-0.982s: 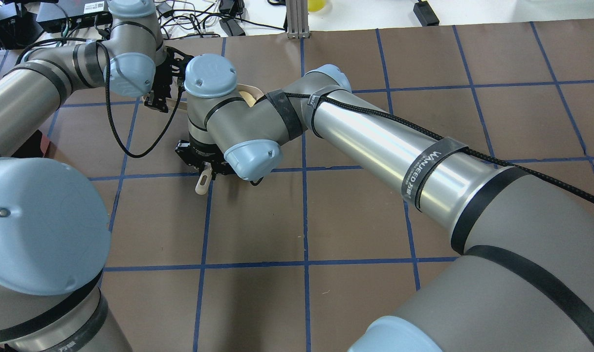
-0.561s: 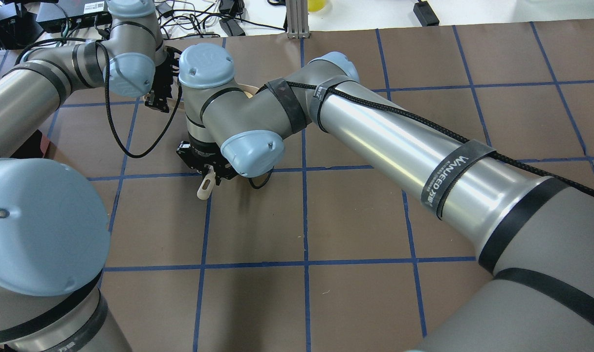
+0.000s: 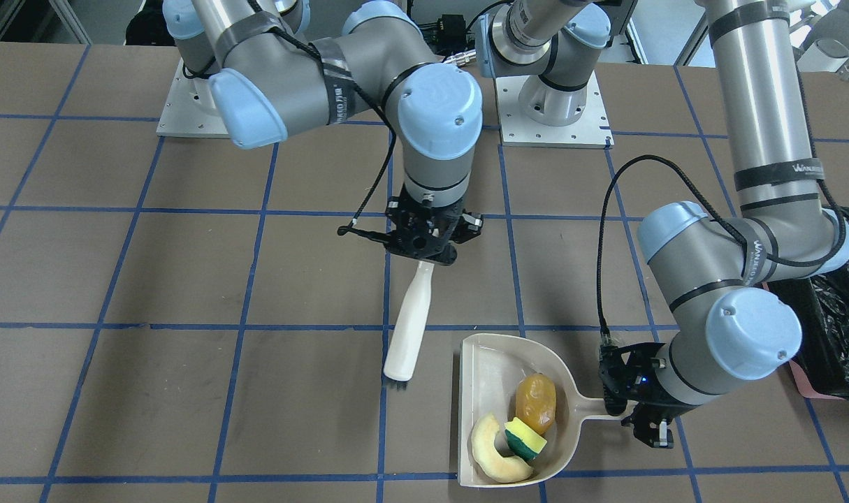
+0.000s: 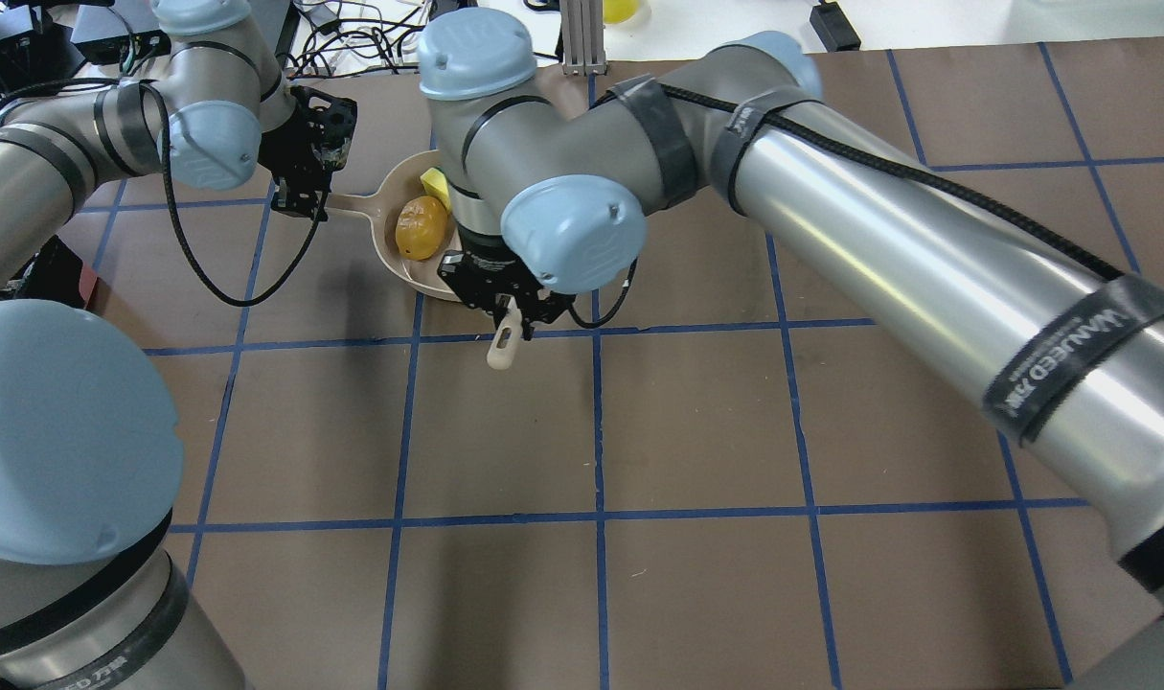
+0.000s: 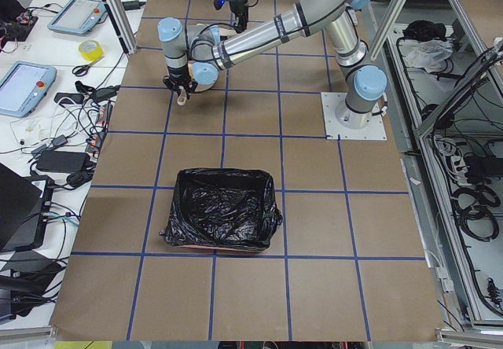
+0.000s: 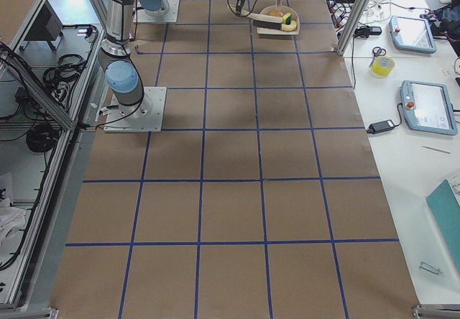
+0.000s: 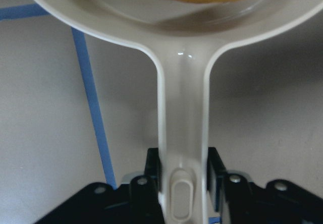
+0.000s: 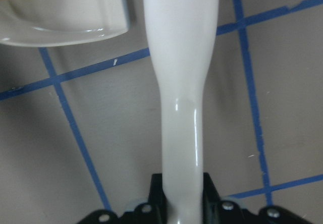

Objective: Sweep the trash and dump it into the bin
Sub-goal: 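Lift the dustpan with the left gripper toward the bin while the right withdraws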

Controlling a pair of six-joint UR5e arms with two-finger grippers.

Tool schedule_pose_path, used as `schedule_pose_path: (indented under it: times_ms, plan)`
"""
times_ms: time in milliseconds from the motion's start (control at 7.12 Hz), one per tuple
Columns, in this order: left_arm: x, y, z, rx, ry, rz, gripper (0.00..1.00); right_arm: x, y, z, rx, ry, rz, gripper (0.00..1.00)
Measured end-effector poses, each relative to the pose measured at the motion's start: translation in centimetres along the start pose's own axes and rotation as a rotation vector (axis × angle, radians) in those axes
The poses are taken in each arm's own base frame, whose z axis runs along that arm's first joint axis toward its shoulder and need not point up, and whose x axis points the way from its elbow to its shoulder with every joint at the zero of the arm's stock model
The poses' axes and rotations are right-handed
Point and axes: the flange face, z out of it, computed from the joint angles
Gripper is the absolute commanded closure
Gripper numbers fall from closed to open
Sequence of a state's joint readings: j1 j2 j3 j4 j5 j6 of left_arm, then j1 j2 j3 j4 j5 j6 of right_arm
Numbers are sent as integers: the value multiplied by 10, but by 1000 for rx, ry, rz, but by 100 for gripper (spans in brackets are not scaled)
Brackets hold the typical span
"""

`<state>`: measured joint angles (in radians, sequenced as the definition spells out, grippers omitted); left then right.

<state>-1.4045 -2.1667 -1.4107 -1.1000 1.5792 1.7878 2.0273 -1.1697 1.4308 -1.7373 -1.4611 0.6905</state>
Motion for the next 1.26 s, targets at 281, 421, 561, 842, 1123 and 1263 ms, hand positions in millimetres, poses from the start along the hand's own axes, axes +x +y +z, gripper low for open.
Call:
schedule_pose_path:
  times_ms: [281, 421, 561, 842, 1123, 1263]
  plan:
    - [3, 42, -17, 47, -18, -56, 73, 95, -38, -12, 20, 42, -67, 100]
    - [9, 69, -29, 51, -22, -77, 73, 141, -55, -15, 21, 58, -97, 100]
    - [17, 103, -43, 52, -29, -92, 74, 186, -74, -17, 14, 61, -117, 100]
    - [34, 166, -76, 69, -38, -133, 74, 274, -115, -13, -10, 48, -153, 100]
    - [53, 234, -109, 86, -41, -154, 75, 355, -143, 6, 6, 44, -199, 100]
    - [66, 275, -117, 87, -40, -148, 76, 380, -150, 13, 15, 48, -216, 100]
